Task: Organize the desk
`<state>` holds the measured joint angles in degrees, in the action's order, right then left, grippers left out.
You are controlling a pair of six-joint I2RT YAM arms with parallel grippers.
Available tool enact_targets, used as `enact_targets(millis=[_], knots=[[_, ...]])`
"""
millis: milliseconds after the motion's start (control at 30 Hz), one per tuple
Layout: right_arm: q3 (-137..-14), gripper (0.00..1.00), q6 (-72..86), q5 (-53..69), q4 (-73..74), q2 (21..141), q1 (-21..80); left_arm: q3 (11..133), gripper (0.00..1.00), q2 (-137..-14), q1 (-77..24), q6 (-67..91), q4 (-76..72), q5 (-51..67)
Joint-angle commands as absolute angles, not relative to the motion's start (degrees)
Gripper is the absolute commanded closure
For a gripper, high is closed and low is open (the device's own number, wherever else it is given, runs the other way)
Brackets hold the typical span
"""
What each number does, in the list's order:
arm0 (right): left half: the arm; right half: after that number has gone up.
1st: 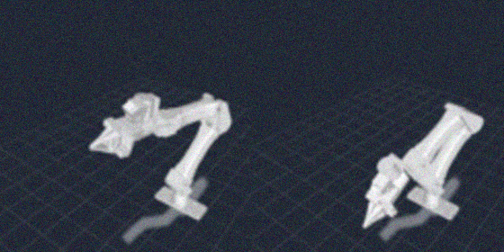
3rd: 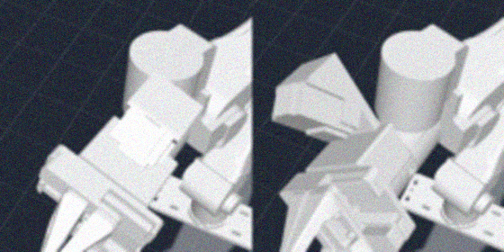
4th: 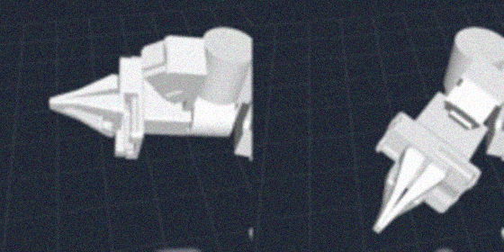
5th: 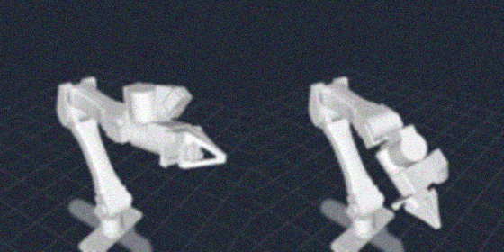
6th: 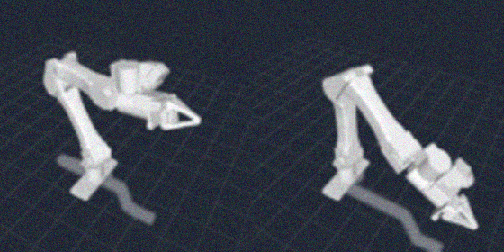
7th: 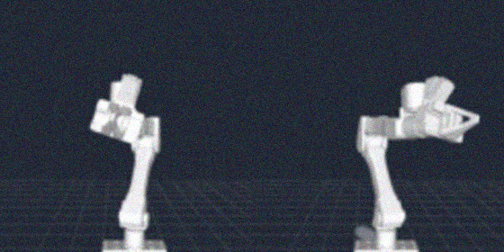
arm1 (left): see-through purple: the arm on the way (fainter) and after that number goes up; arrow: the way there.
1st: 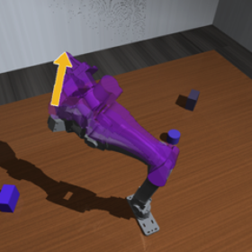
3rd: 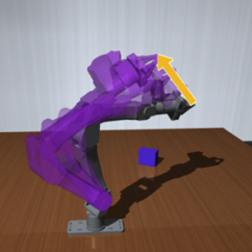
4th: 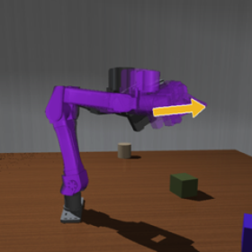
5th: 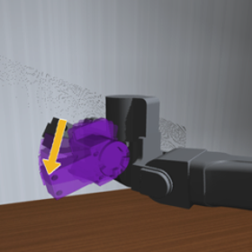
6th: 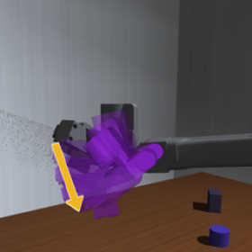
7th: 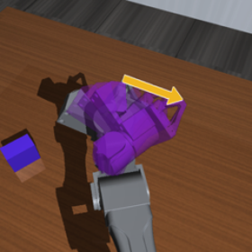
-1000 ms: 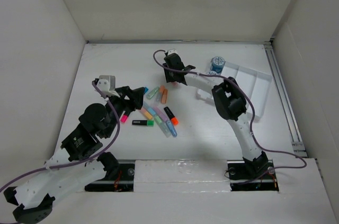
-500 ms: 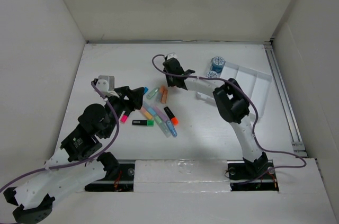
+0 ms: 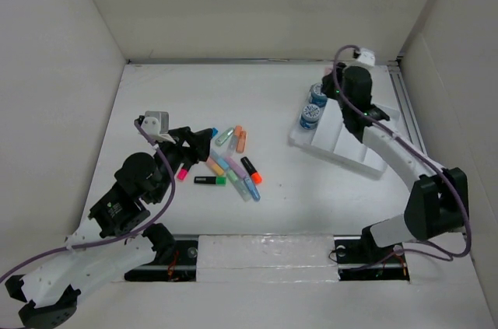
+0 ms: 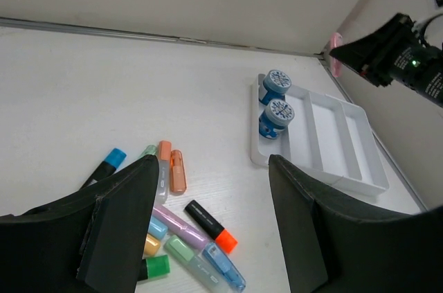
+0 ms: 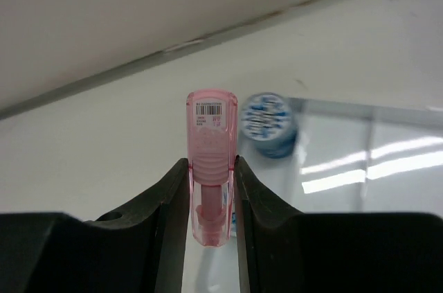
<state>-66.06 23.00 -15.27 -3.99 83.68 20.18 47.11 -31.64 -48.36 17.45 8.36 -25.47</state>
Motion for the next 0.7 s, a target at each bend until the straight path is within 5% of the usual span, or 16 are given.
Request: enact_targets(millis=[0,400,667], knots=[[-57.67,0.86,28.91,-10.74,-7.2,84.64,12.34,46.41,0.4,-31.64,-48.25,17.31,5.71,-24.87],[-61.35,0.78,29.0,-1.32,-7.65,96.24,3.6,46.41,0.4,-33.05,-48.25,17.14,5.63,-25.49],[-62.49,0.32,28.74,-3.52,-5.98,94.14,3.08,46.41,0.4,-33.22,-48.25,17.23,5.8,-25.75]])
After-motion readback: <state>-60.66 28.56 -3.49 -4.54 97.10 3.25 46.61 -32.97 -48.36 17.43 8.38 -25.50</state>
